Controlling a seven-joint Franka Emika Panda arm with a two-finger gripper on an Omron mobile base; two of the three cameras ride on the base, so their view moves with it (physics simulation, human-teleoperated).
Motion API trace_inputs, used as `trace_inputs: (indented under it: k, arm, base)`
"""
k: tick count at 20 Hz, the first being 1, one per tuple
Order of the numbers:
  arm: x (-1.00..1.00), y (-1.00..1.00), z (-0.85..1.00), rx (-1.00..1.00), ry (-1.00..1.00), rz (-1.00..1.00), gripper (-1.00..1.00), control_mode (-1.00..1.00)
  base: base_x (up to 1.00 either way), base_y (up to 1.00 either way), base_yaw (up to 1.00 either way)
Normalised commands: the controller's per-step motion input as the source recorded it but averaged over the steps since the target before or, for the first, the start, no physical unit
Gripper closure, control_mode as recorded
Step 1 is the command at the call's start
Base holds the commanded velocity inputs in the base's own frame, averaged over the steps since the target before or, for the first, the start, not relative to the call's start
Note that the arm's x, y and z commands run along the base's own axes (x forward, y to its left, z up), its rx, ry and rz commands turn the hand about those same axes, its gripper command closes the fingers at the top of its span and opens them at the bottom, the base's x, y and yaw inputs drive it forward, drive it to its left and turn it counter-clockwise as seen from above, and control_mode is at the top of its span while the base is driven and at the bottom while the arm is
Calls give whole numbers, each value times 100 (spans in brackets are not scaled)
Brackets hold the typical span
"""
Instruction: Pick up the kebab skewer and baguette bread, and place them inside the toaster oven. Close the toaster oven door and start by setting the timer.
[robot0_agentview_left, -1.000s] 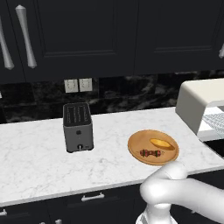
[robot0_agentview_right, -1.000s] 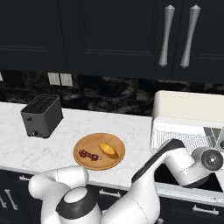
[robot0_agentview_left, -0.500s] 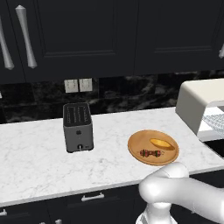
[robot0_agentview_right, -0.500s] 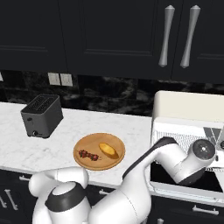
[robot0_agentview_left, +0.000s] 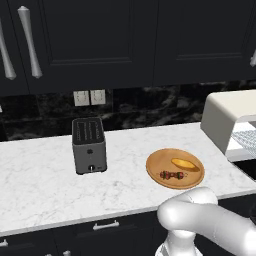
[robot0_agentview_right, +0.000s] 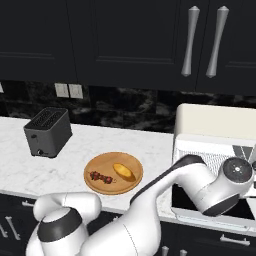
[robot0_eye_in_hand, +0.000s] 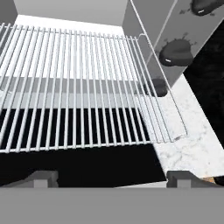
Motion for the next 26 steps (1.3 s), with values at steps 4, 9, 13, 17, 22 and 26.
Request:
trace_inputs:
  k: [4,9,13,17,22,26]
  arm:
    - [-81,-2,56,0,18,0,-100,-100]
    - [-38,41,52,1,26,2,-100,-100]
    - [-13,95,30,0,27,5,-100,-100]
    - [-15,100,30,0,27,4,-100,-100]
    - [-10,98,28,0,25,7,-100,-100]
    - [-5,96,10,0,22,11,-100,-100]
  base:
    - [0,0,0]
    - [0,0,0]
    - [0,0,0]
    - [0,0,0]
    - [0,0,0]
    - [0,0,0]
